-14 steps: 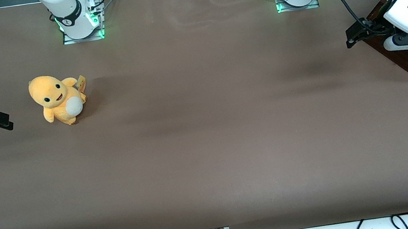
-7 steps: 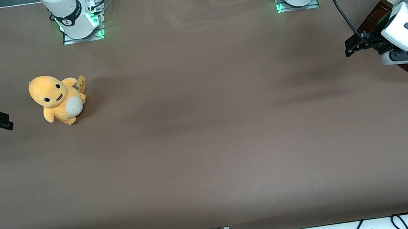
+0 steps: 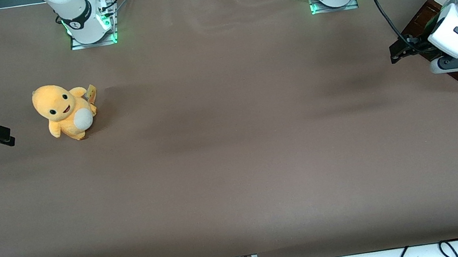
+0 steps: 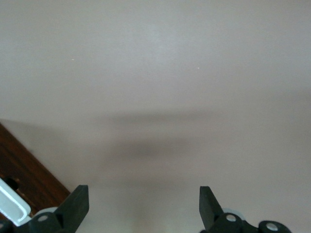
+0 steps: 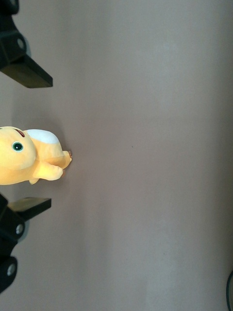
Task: Open lower drawer with left arm only
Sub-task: 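Swing the left gripper toward the white handle on the lower wooden drawer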
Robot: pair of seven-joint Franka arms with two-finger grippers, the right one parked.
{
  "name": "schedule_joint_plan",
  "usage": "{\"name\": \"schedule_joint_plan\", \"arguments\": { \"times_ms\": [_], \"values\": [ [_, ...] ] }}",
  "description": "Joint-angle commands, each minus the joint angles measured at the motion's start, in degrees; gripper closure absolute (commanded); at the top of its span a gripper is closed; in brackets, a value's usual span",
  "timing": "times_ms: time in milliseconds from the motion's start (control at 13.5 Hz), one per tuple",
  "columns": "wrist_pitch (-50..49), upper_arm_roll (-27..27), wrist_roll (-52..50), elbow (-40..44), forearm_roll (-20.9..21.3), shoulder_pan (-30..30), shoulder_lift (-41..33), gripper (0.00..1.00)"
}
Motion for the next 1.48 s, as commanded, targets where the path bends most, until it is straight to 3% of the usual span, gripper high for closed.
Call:
{"name": "schedule_joint_plan", "arguments": {
  "times_ms": [0,370,591,961,1257,1405],
  "values": [
    [-1.9,-2.8,-6.0,1.7,5.8,-1.0,0.6,0.0],
    [-12.1,-11.1,-22.3,1.4,20.0,-1.0,0.8,0.0],
    [-18.8,-11.8,-29.4,0.8,22.1,-1.1,3.4,0.0],
    [-25.7,-11.9,-34.5,1.3,35.0,-1.0,12.2,0.0],
    [-26.4,-11.3,-41.0,0.8,38.1,0.1,16.7,0.0],
    [-32.6,-11.3,-42.5,0.7,40.2,0.3,18.4,0.0]
  ]
}}
